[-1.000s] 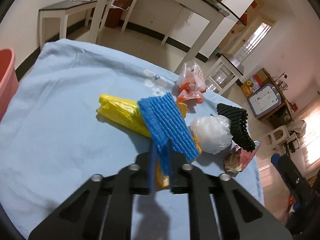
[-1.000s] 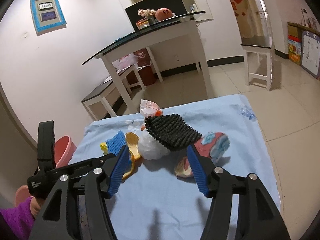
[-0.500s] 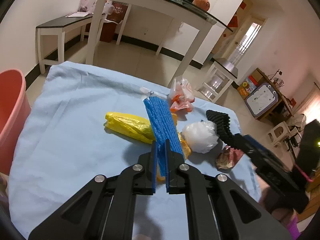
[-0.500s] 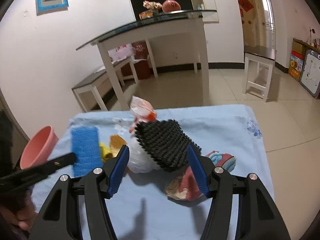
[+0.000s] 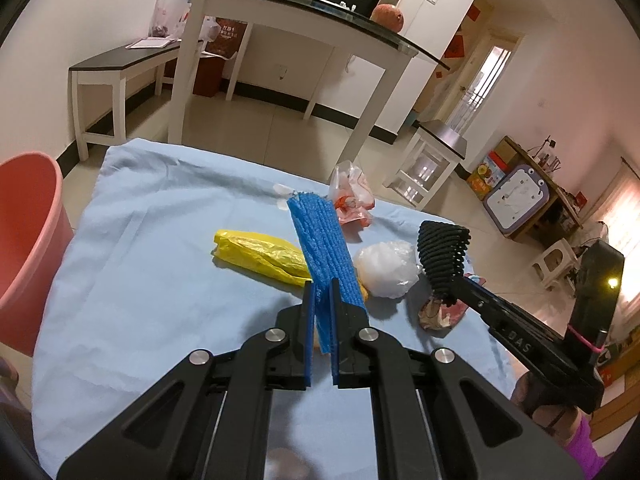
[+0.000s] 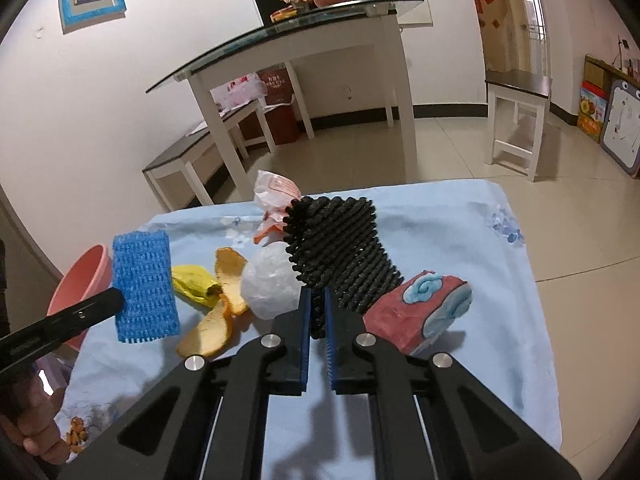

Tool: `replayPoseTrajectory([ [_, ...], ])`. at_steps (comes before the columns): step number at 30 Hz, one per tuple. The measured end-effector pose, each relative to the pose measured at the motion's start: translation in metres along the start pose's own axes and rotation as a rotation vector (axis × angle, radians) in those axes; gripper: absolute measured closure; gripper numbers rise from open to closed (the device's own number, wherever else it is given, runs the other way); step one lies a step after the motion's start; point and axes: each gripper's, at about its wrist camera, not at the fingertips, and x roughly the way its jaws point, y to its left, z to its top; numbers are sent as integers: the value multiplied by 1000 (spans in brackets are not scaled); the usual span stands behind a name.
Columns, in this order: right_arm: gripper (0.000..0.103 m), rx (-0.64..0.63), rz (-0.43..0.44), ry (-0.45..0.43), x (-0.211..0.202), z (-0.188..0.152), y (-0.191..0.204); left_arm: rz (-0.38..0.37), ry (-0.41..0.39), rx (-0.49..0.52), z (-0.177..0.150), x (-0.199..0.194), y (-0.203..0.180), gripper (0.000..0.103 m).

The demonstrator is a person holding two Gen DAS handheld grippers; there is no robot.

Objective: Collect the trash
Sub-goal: 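Grasp the blue foam net with the left tool while the right tool grasps the black rubber item, then lift both held items toward the pink bucket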

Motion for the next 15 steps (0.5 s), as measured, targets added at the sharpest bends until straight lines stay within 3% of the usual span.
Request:
replayPoseTrajectory([
  [15,97,10,135,-98,-77,-9,43,13,-50,23,-13,-44,-2,97],
])
